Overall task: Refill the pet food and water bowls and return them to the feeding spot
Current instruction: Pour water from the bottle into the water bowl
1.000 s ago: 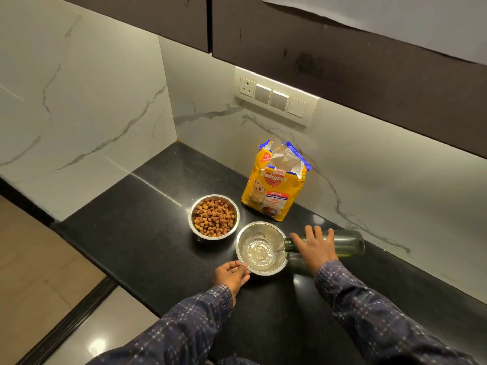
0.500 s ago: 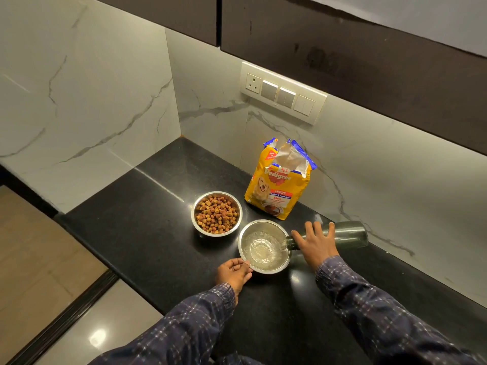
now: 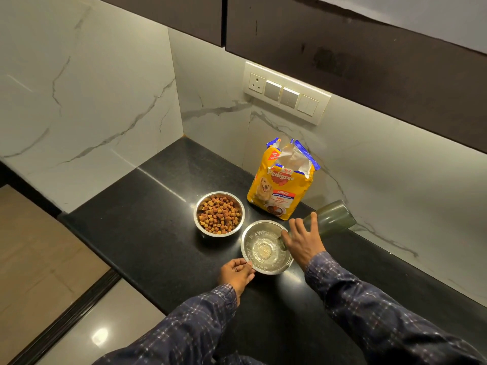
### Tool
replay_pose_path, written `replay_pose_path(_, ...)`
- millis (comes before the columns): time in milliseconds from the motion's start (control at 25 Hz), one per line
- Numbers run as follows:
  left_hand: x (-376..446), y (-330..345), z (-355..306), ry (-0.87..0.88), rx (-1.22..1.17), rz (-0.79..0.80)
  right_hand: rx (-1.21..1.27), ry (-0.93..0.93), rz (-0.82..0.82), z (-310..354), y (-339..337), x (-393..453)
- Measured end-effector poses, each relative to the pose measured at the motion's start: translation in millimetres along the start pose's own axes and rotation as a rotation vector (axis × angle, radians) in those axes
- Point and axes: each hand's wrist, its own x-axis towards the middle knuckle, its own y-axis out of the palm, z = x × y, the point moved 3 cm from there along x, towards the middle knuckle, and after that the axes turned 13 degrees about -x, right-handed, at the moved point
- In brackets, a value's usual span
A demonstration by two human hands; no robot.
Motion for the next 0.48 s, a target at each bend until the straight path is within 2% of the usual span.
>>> replay_pose_path(120,-0.2,0.0,0.0,0.006,0.004,-0.004,-0.010,0.004,-0.040,7.5,2.9,0.7)
replay_pose_path(240,-1.1,0.0,-1.0,0.007,0.008,0.014,0.176,0.112,-0.009,-2.5,6.8,1.9)
replay_pose_path(360,0.5,-0.2,-2.2,0.009,0.036,0.023,0.466,0.450,-0.007,-30.2,23.7,-7.6)
replay_pose_path(480,3.2,-0.8,-3.4,0.004,0.067,0.027,0.915,0.789,-0.118,-56.9,45.5,-23.2)
